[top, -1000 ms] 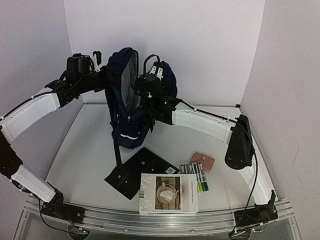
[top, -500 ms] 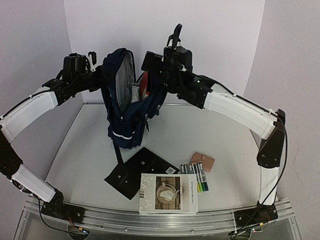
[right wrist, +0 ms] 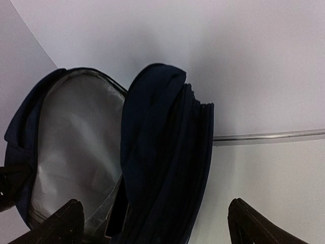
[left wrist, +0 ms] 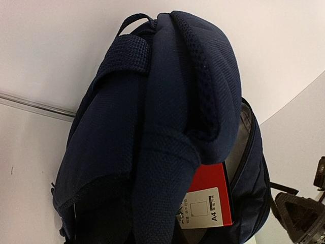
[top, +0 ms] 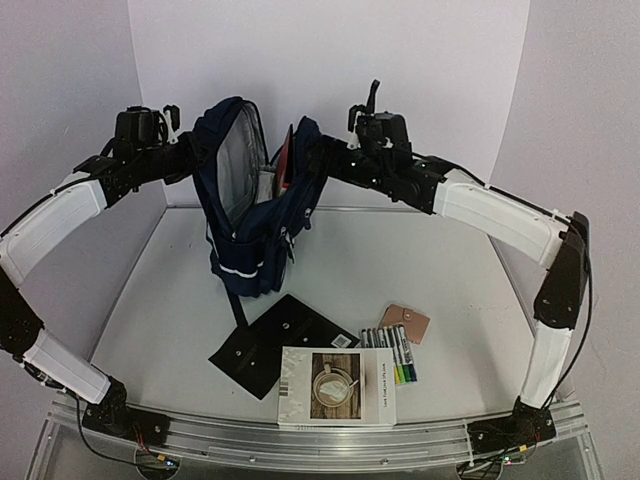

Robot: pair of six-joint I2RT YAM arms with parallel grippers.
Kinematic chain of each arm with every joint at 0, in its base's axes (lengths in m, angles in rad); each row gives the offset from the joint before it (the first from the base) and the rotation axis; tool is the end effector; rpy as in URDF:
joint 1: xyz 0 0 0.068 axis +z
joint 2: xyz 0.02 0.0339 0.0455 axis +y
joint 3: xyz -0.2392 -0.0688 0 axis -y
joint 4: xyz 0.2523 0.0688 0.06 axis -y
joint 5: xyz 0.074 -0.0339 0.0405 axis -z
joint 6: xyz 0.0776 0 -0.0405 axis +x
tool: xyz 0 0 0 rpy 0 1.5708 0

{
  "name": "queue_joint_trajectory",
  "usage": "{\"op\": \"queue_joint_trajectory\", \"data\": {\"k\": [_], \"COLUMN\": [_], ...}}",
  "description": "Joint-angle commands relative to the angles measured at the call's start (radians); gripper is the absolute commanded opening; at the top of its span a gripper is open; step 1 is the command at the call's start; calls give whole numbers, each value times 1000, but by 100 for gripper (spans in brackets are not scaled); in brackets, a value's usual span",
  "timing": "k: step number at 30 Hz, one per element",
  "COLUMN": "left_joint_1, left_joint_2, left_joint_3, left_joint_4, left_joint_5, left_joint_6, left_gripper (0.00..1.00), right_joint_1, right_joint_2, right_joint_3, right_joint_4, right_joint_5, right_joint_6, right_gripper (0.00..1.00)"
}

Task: Pack the student bag
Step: Place the book in the student bag.

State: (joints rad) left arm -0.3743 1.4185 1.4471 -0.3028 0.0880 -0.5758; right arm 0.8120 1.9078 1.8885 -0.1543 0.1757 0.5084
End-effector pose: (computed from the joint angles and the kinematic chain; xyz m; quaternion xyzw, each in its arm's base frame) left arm 0.3510 -0.1452 0.3762 -0.0537 0.7950 -0.3071 0.5204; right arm 0.3543 0.3540 0.3684 -0.0596 0.7626 0.3398 0.5472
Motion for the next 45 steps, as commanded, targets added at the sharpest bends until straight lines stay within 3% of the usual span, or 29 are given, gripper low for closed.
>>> {"op": "queue_joint_trajectory", "data": {"k": [1, 3, 5, 8, 10, 13, 16, 24, 27, 34, 37, 39, 43, 45], "left_joint_1": [35, 40, 48, 57, 58, 58, 58, 57, 57, 58, 58, 58, 58, 58], "left_joint_2": [-40, -40, -35, -23, -16, -9, -8, 41, 62, 70, 65, 45, 2, -12], "left_joint_3": [0, -8, -12, -3, 18, 47, 57, -7, -42, -90, -78, -76, -88, -87], "left_joint_4": [-22, -22, -17, 10, 34, 83, 134, 155, 119, 51, 20, 23, 59, 66], "left_joint_5": [-8, 3, 13, 32, 44, 79, 125, 202, 166, 59, 53, 68, 159, 219], "left_joint_6": [9, 9, 17, 81, 149, 257, 332, 375, 364, 336, 311, 292, 268, 265], "left_gripper": [0, 0, 0, 0, 0, 0, 0, 0, 0, 0, 5, 16, 62, 79], "right_joint_1": [16, 15, 15, 11, 9, 8, -14, -23, -22, -22, -22, -22, -19, -19], "right_joint_2": [56, 92, 135, 174, 191, 227, 249, 187, 183, 140, 119, 94, 33, -5], "right_joint_3": [40, 96, 178, 294, 391, 530, 583, 326, 216, 100, 107, 108, 87, 60], "right_joint_4": [1, 3, 3, 2, 3, 7, 10, 107, 110, 145, 145, 145, 145, 145], "right_joint_5": [-140, -172, -185, -131, -90, -68, -113, -162, -168, -260, -284, -297, -291, -264], "right_joint_6": [28, 8, -21, -118, -227, -402, -472, -474, -417, -320, -302, -290, -279, -277], "right_gripper": [86, 72, 41, 13, 2, 0, 0, 0, 16, 26, 42, 53, 81, 91]}}
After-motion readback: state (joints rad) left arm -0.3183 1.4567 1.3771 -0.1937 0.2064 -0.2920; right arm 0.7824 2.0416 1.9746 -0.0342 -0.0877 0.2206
